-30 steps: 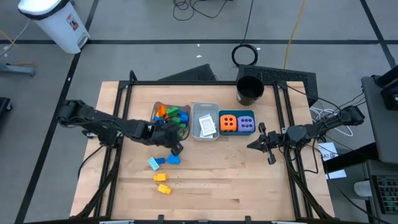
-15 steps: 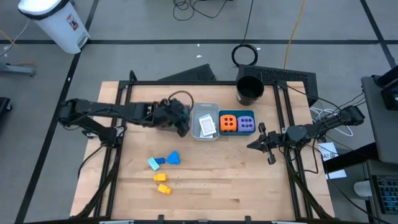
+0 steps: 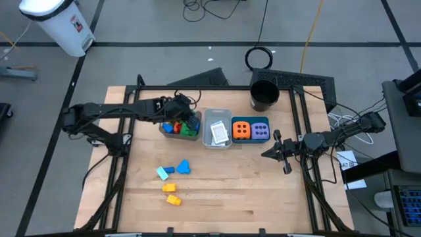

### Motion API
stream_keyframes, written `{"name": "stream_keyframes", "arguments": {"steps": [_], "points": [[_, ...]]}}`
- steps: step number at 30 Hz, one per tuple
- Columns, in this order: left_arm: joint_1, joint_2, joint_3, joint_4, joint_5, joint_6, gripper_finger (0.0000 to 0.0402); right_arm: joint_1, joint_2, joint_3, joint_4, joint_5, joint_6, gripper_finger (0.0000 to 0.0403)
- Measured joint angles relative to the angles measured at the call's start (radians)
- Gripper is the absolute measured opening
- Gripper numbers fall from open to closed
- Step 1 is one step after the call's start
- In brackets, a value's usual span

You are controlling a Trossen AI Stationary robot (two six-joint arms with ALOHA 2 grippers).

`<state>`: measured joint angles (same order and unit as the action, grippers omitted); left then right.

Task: Pick & Place Toys
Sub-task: Put the green game piece into the black bin

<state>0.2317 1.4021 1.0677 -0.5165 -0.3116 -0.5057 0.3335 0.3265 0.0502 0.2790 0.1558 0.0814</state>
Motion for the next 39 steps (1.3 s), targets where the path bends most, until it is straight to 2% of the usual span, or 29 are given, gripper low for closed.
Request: {"name": "stream_keyframes", "arguments": {"steps": [8, 16, 21, 25, 29, 36, 39], "points": [[0.033, 0.0, -0.137, 0.148, 0.001, -0.013, 0.0146, 0.0, 0.0, 0.0, 0.0, 0.0, 0.0, 0.0004], [0.037, 0.0, -0.229, 0.282, 0.027, -0.049, 0.016, 0.0, 0.0, 0.0, 0.0, 0.0, 0.0, 0.0004], [0.037, 0.0, -0.256, 0.347, 0.034, -0.053, 0.0145, 0.0, 0.0, 0.0, 0.0, 0.0, 0.0, 0.0004], [0.037, 0.006, -0.265, 0.381, 0.034, -0.065, 0.0153, 0.0, 0.0, 0.0, 0.0, 0.0, 0.0, 0.0004], [0.037, 0.043, -0.266, 0.406, 0.04, -0.066, 0.0164, 0.0, 0.0, 0.0, 0.0, 0.0, 0.0, 0.0004], [0.037, 0.132, -0.263, 0.482, 0.038, -0.053, 0.0149, 0.0, 0.002, 0.0, 0.001, 0.0, 0.002, 0.0004], [0.038, 0.143, -0.263, 0.477, 0.03, -0.056, 0.0162, 0.0, 0.003, 0.0, 0.002, 0.0, 0.003, 0.0004]]}}
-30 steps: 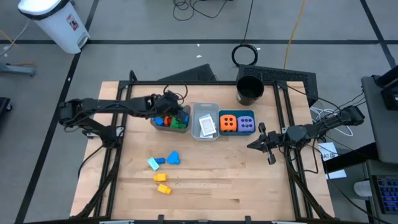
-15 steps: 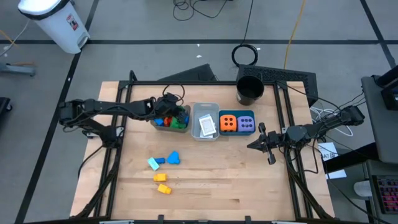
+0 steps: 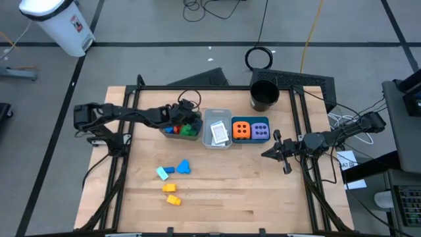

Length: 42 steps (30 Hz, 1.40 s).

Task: Pick & Place Toys
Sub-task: Put the green game piece into the black bin, then put the light blue game piece into the black bin

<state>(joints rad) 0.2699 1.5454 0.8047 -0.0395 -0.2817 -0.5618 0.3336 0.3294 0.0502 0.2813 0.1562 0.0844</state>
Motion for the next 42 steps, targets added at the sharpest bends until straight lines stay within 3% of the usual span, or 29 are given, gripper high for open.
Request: {"name": "stream_keyframes", "arguments": {"steps": [6, 12, 24, 33, 42], "points": [[-0.002, 0.003, -0.005, -0.017, 0.025, 0.01, 0.022, 0.0, 0.003, 0.0, -0.002, 0.0, 0.0, 0.0004], [-0.001, -0.019, -0.003, -0.018, 0.076, 0.053, 0.0249, 0.0, 0.003, 0.0, -0.002, 0.0, 0.0, 0.0004], [-0.033, -0.308, -0.002, -0.061, 0.165, 0.052, 0.0255, 0.0, 0.003, 0.0, -0.002, 0.0, 0.0, 0.0004], [-0.272, -0.507, -0.002, -0.113, 0.179, 0.058, 0.0255, 0.0, 0.003, 0.0, -0.002, 0.0, 0.0, 0.0004], [-0.553, -0.509, -0.001, -0.281, 0.178, 0.014, 0.0255, 0.0, 0.003, 0.0, -0.002, 0.0, 0.0, 0.0004]]}}
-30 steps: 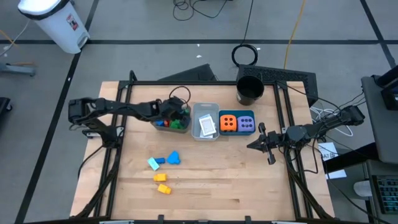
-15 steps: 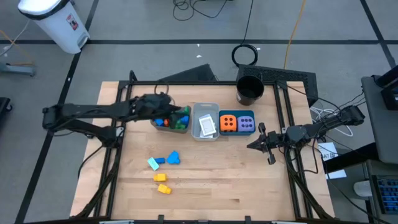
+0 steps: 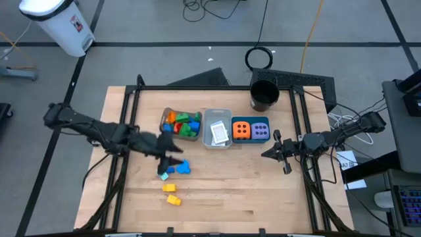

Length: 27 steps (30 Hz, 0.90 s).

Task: Pick & Place Toys
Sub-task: Put the light blue game piece into the black bin

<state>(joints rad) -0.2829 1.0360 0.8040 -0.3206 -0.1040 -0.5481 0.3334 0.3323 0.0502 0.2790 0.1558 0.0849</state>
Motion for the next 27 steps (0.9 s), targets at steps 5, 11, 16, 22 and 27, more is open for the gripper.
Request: {"name": "stream_keyframes", "arguments": {"steps": [5, 11, 16, 22, 27], "points": [[-0.106, 0.067, -0.001, -0.116, -0.001, -0.075, 0.0255, 0.0, 0.0, 0.0, 0.0, 0.0, 0.0, 0.0004], [-0.184, 0.152, 0.0, -0.232, -0.001, -0.154, 0.0255, 0.0, 0.0, 0.0, 0.0, 0.0, 0.0, 0.0004], [-0.228, 0.221, 0.0, -0.375, -0.001, -0.199, 0.0255, 0.0, 0.0, 0.0, 0.0, 0.0, 0.0, 0.0004], [-0.264, 0.31, 0.0, -0.53, -0.004, -0.213, 0.0255, 0.0, 0.0, 0.0, 0.0, 0.0, 0.0, 0.0004], [-0.285, 0.393, 0.0, -0.541, -0.009, -0.103, 0.0255, 0.0, 0.0, 0.0, 0.0, 0.0, 0.0, 0.0004]]}}
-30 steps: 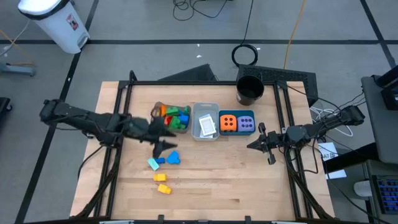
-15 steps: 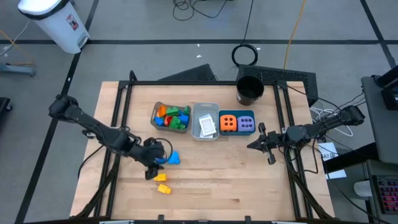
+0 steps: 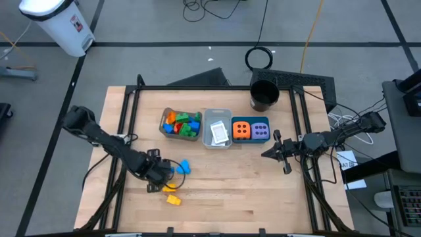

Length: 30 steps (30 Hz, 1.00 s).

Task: Pick & Place Toys
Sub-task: Put the light blue game piece into the black bin

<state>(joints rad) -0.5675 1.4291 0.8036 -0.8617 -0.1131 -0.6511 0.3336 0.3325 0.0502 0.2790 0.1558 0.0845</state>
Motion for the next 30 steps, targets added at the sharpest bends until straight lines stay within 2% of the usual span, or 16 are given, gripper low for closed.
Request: {"name": "stream_keyframes", "arguments": {"steps": [5, 10, 17, 23, 30], "points": [[-0.005, 0.073, 0.0, 0.0, 0.0, 0.137, 0.0255, 0.0, 0.0, 0.0, 0.0, 0.0, 0.0, 0.0004], [-0.001, 0.118, 0.0, 0.002, -0.009, 0.206, 0.0255, 0.0, 0.0, 0.0, 0.0, 0.0, 0.0, 0.0004], [0.0, 0.135, 0.0, 0.045, -0.122, 0.213, 0.0255, 0.0, 0.0, 0.0, 0.0, 0.0, 0.0, 0.0004], [0.001, 0.135, 0.0, 0.133, -0.123, 0.22, 0.0255, 0.0, 0.0, 0.0, 0.0, 0.0, 0.0, 0.0004], [0.015, 0.135, -0.01, 0.134, -0.11, 0.178, 0.0255, 0.0, 0.0, 0.0, 0.0, 0.0, 0.0, 0.0004]]}}
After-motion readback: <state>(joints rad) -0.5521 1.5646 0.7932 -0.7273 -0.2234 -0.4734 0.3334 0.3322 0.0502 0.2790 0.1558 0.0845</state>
